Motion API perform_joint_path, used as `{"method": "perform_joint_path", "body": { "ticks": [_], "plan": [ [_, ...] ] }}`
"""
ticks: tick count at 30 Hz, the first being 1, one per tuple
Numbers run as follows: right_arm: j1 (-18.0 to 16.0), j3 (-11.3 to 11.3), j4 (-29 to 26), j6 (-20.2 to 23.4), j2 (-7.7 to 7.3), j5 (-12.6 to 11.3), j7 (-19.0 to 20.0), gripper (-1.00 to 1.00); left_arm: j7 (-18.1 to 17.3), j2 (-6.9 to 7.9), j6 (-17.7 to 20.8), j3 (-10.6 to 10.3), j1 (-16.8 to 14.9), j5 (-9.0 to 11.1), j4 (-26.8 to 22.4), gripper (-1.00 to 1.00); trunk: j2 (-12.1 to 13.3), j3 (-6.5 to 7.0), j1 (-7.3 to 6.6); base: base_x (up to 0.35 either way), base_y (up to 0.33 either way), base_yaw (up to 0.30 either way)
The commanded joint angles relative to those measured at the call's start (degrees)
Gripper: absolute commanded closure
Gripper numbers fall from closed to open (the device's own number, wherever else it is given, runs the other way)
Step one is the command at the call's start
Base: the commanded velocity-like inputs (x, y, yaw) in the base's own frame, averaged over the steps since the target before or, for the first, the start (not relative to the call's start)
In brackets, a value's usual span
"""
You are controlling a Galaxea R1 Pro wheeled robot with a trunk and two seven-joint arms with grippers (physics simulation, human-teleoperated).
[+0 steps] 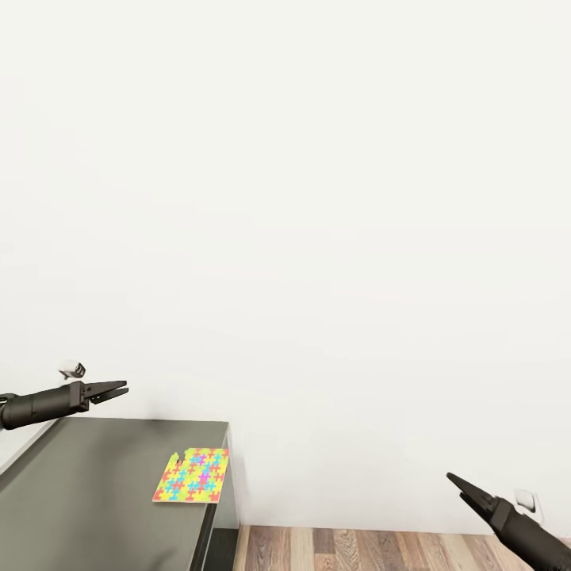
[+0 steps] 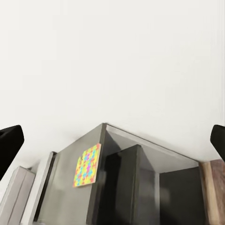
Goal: Put all the toys in the child's room - the three board games (two on the bed and one on the table), the two jigsaw puzzles on the table, and the tennis ball on the table - inside the toy box on the table in the child's room.
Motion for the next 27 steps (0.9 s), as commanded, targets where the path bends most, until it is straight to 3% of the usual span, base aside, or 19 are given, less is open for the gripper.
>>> {"method": "perform_joint_path", "body": {
  "ticks": [1, 10, 17, 20, 27],
  "plan": [
    [-0.15, 0.24, -0.03, 0.38, -0.01, -0.26, -0.39, -1.0, -0.18, 0.03, 0.61, -0.48, -0.02, 0.4, 0.01, -1.0, -0.03, -0.01, 0.02, 0.0, 0.0, 0.0],
    [-1.05, 2.4, -0.41, 0.41, 0.2, -0.23, -2.34, -1.0, -0.18, -0.95, 0.61, -0.48, -0.02, 0.41, 0.01, -1.0, -0.03, -0.01, 0.02, 0.0, 0.0, 0.0],
    [-1.18, 6.94, -3.56, 1.45, 0.73, -0.6, -4.01, -1.0, -0.18, -2.18, 0.61, -0.48, 0.37, 0.45, -0.04, -1.0, -0.03, -0.01, 0.02, 0.0, 0.0, 0.0],
    [-1.37, 8.9, -4.11, 1.85, 1.83, -0.57, -4.9, -1.0, -0.18, -2.87, 0.71, -0.46, 0.71, 0.51, -0.06, -1.0, -0.03, -0.01, 0.02, 0.0, 0.0, 0.0],
    [-2.78, 10.4, -4.17, 2.28, 4.14, -0.46, -7.67, -1.0, -0.18, -4.01, 0.8, -0.43, 1.4, 0.54, -0.07, -1.0, -0.03, -0.01, 0.02, 0.0, 0.0, 0.0]
  ]
}}
